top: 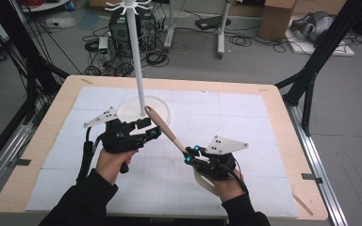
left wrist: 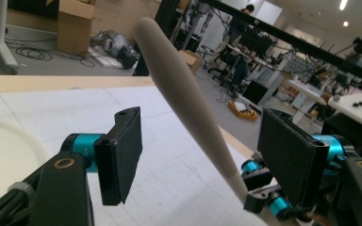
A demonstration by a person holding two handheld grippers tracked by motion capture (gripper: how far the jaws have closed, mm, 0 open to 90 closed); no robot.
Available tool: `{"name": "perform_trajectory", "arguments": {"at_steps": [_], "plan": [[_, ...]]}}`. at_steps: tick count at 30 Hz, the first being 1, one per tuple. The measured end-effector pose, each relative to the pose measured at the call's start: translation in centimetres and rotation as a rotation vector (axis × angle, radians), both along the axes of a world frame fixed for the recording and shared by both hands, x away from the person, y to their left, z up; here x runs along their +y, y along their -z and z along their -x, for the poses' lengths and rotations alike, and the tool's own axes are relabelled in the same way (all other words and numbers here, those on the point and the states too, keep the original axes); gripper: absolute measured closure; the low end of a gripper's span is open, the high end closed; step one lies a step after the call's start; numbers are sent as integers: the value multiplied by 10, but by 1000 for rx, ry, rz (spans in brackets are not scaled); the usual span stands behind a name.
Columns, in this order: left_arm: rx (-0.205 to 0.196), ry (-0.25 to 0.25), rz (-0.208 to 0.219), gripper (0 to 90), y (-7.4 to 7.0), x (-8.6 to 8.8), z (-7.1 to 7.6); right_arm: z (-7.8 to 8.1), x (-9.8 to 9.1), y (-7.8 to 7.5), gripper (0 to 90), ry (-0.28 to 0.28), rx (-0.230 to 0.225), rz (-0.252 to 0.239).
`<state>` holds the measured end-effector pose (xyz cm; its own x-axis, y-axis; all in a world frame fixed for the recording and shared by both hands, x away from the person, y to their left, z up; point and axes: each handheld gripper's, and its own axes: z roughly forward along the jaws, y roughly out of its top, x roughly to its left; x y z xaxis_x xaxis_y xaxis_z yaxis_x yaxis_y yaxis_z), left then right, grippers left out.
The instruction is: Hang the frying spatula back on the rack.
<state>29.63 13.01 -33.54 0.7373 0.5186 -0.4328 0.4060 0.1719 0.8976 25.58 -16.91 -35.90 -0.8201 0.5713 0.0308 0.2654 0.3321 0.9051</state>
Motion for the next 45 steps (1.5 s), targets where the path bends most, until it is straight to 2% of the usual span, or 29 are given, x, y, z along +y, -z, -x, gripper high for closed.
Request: {"name": "perform_trajectory", "arguments": {"at_steps": [2, 4, 11, 12, 14, 18, 21, 25, 26, 40, 45], "plan": [[12, -13, 29, 347, -1, -3, -1, 1, 2, 0, 773, 1, 1, -8], [17, -18, 41, 368, -1, -5, -2, 2, 3, 0, 773, 3, -3, -9], [31, -20, 52, 473, 0, -7, -4, 3, 7, 1, 772, 0, -5, -2], [38, -22, 56, 473, -1, -7, -4, 3, 7, 1, 772, 1, -6, -3], [54, -34, 56, 527, -1, -7, -4, 3, 8, 1, 772, 15, -5, -1], [83, -46, 90, 559, -1, -7, -6, 4, 9, 1, 772, 28, -13, 7], [89, -56, 90, 579, -1, -8, -6, 4, 9, 1, 772, 31, -23, 10], [103, -63, 84, 628, -1, -9, -7, 4, 9, 2, 772, 35, -17, 13], [111, -68, 95, 638, -1, -10, -7, 4, 10, 3, 772, 36, -13, 13], [116, -48, 165, 713, -2, -18, -4, 5, 11, 4, 770, 35, -24, 13], [89, -24, 178, 727, -5, -21, -1, 5, 12, 5, 768, 33, -22, 7]]}}
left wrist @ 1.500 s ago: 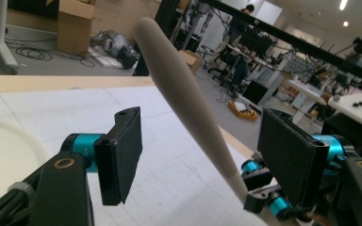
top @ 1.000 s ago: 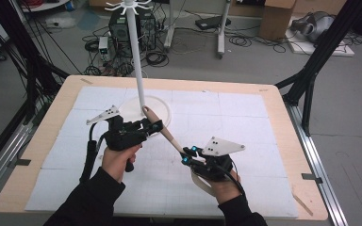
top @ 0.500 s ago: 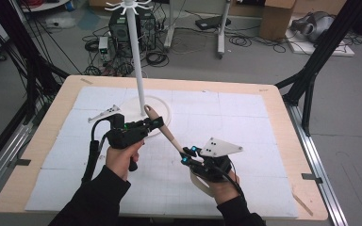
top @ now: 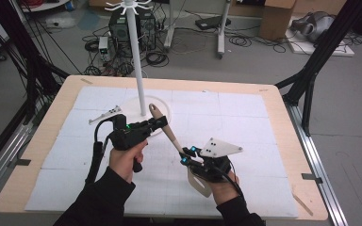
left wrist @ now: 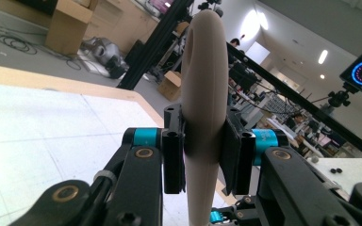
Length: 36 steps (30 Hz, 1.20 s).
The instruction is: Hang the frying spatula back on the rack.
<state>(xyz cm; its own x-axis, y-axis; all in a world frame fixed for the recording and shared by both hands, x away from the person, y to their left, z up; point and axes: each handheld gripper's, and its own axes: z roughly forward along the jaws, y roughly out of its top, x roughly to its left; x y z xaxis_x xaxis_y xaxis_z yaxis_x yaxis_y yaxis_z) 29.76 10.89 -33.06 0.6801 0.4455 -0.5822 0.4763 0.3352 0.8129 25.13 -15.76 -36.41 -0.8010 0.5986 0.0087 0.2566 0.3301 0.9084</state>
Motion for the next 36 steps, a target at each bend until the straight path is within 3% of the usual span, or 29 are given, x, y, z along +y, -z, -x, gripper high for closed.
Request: {"name": "perform_trajectory", "arguments": {"at_steps": [5, 7, 9, 18, 24, 25, 28, 29, 32, 36], "plan": [[-42, 7, -5, 731, -5, -2, 1, 1, 0, -1, 757, 2, -10, -18], [-66, 11, -24, 732, -8, -3, 1, 1, -1, -1, 752, 2, -12, -23], [-107, 8, -83, 733, -16, -3, 0, 1, -4, -2, 669, 7, -23, -33], [-186, 12, -167, 735, -32, 6, -5, -1, -21, -8, 609, 43, -44, -74], [-239, 29, -219, 735, -45, 13, -9, -4, -43, -13, 479, 106, -45, -95], [-248, 33, -232, 735, -48, 15, -10, -5, -51, -14, 398, 129, -57, -85], [-281, 43, -263, 735, -58, 18, -12, -5, -57, -14, 328, 142, -66, -76], [-297, 50, -281, 734, -62, 20, -13, -5, -64, -14, 254, 168, -74, -46], [-328, 65, -318, 734, -72, 23, -16, -5, -70, -12, 212, 183, -84, -10], [-366, 85, -361, 734, -84, 26, -22, -3, -86, -4, 180, 214, -60, 26]]}}
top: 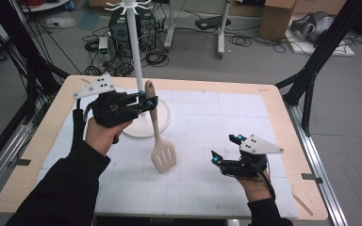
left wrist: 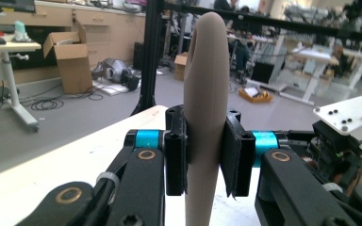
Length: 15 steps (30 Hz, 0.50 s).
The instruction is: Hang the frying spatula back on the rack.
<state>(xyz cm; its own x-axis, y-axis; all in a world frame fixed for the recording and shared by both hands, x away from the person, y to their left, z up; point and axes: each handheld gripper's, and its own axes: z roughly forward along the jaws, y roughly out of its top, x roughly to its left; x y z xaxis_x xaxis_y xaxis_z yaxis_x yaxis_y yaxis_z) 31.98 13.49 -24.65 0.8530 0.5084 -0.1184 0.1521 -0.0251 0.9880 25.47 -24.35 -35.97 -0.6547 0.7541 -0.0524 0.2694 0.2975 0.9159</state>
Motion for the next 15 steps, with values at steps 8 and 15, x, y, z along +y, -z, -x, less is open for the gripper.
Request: {"name": "perform_trajectory", "arguments": {"at_steps": [8, 15], "plan": [[-36, 17, -18, 734, -24, 6, -14, -1, -19, 4, 177, 57, -2, -20], [-35, 14, -3, 734, -50, 13, -37, -1, -22, 2, 177, 64, -21, -25]]}}
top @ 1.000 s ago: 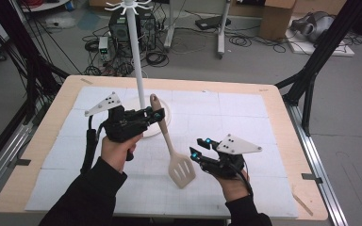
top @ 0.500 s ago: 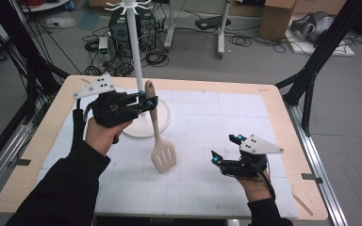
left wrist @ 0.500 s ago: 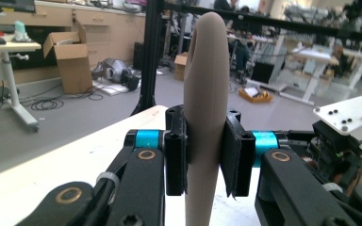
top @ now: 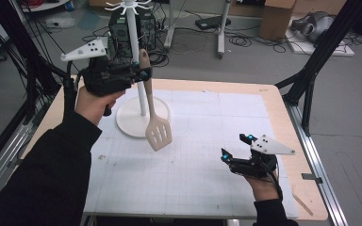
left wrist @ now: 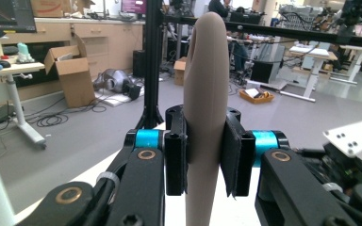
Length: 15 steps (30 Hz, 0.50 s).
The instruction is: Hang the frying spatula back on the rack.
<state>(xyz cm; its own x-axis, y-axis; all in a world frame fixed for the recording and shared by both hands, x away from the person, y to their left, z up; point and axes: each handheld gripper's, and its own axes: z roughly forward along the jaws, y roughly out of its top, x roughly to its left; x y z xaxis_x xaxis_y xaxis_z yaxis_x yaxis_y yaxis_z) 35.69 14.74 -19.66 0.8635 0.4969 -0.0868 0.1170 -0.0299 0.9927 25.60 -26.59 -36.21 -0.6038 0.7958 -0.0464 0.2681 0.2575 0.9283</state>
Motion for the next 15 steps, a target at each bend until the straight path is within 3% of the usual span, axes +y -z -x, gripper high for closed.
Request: {"name": "perform_trajectory", "arguments": {"at_steps": [6, 15], "plan": [[10, 5, -26, 734, -15, 1, -21, -1, -2, 0, 177, 5, -3, -3], [23, 22, -5, 734, -37, 2, -45, 1, -12, -1, 176, 26, -6, -23]]}}
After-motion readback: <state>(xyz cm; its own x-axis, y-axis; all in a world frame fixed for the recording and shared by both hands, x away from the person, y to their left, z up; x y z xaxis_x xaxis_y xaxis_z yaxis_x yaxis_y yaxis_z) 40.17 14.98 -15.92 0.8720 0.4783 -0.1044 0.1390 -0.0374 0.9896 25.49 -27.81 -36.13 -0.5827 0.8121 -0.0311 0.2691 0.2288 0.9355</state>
